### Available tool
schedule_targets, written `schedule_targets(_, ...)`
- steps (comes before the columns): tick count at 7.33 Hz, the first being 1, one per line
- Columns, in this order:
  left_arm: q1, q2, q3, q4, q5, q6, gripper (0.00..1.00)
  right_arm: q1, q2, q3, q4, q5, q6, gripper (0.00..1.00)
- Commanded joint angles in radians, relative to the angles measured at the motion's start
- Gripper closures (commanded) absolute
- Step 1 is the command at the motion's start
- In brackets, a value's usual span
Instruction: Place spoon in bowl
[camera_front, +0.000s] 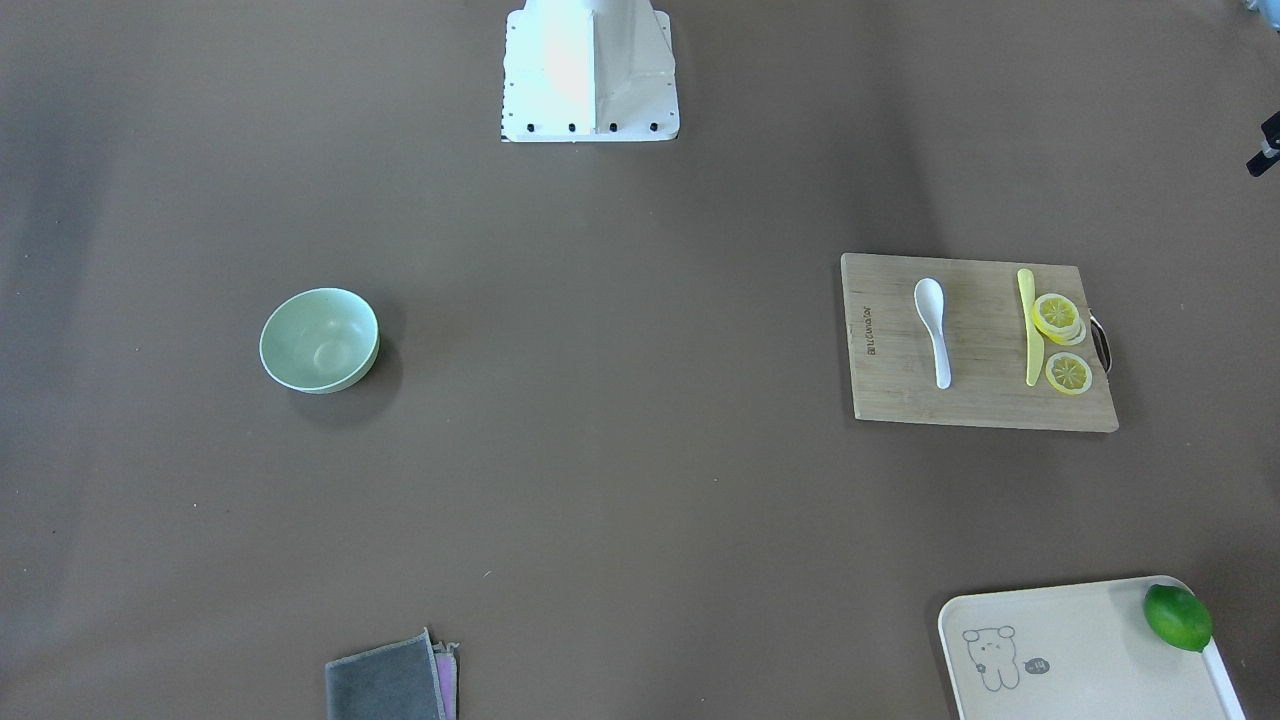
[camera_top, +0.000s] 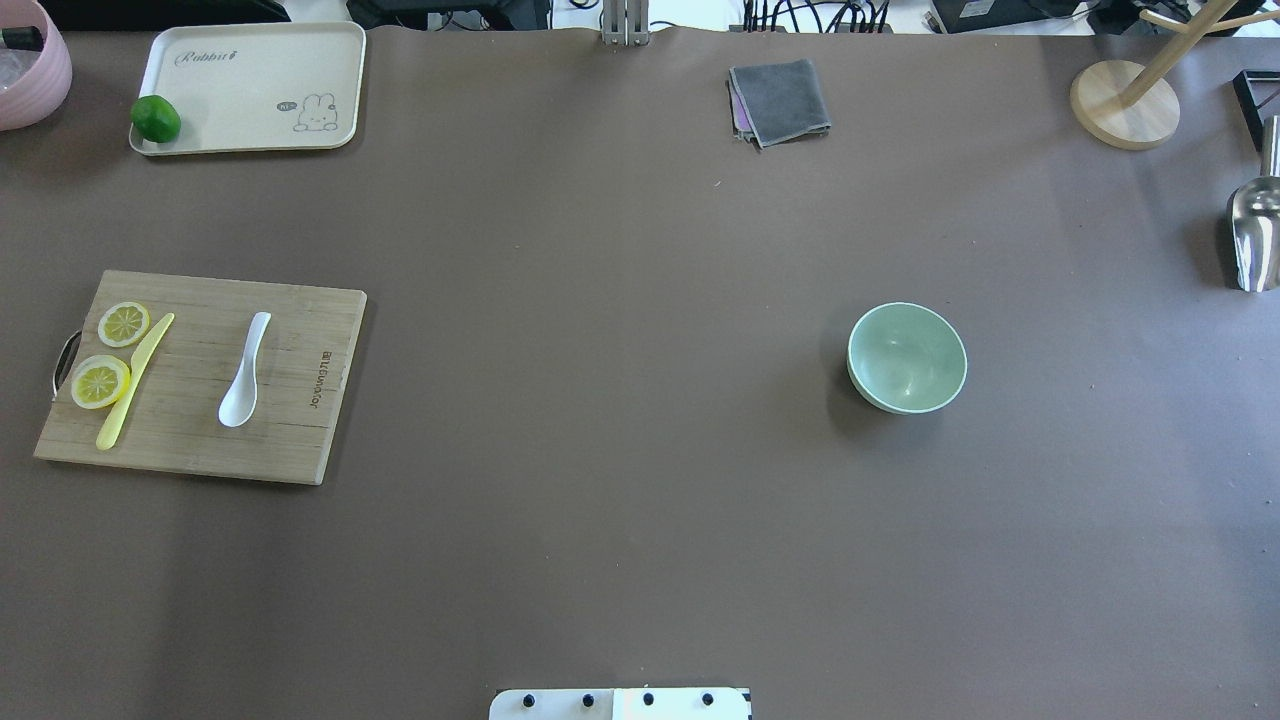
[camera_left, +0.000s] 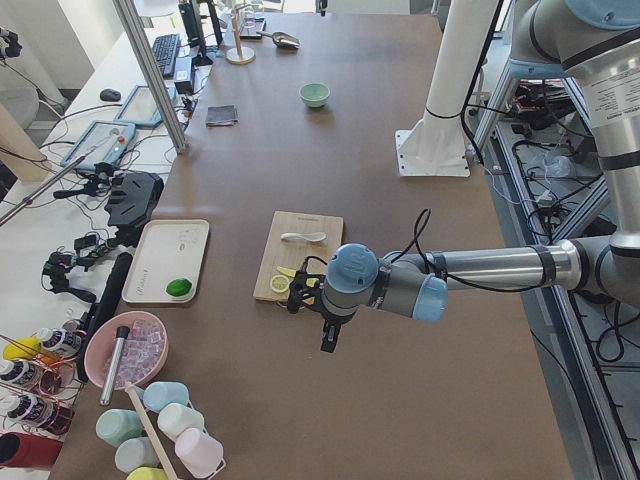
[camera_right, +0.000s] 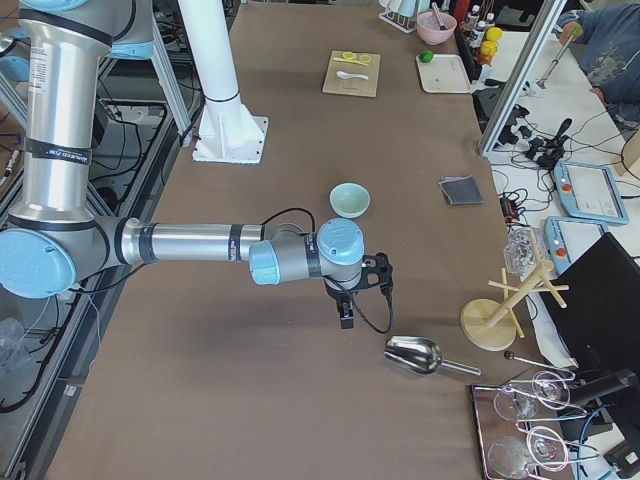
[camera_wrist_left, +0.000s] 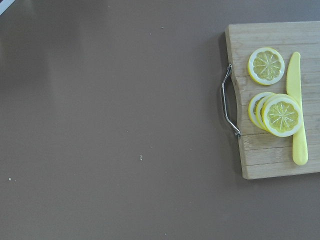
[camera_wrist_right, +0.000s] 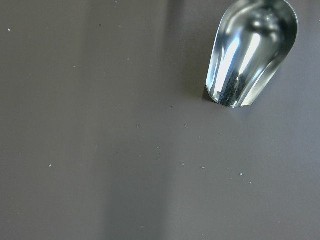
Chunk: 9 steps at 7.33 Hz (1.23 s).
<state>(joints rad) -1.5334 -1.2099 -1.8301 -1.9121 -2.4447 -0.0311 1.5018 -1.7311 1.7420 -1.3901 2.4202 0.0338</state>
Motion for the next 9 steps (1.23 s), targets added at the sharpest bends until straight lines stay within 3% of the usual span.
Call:
schedule_targets(1, -0.005, 0.003, -0.005, -0.014, -0.02, -0.003, 0.02, 0.0, -0.011, -0.004, 0.035, 0.034, -0.003, 0.0)
schedule_targets(2, -0.005, 0.015, 0.006, -0.063, -0.077, -0.003, 0.02, -0.002, -0.031, -0.002, 0.095, 0.051, -0.002, 0.0)
schedule_targets(4, -0.005, 0.021, 0.018, -0.079, -0.085, -0.009, 0.02, -0.002, -0.099, -0.007, 0.244, 0.104, 0.018, 0.0)
schedule_targets(5, -0.005, 0.021, 0.012, -0.081, -0.086, -0.027, 0.02, -0.002, -0.104, -0.006, 0.264, 0.117, 0.026, 0.0)
schedule_targets(7, 0.01, 0.007, -0.011, -0.199, -0.083, -0.27, 0.02, -0.047, -0.09, 0.004, 0.361, 0.125, 0.226, 0.0)
schedule_targets(9, 0.086, -0.06, -0.005, -0.206, -0.068, -0.364, 0.03, -0.199, -0.052, 0.004, 0.535, 0.091, 0.56, 0.03)
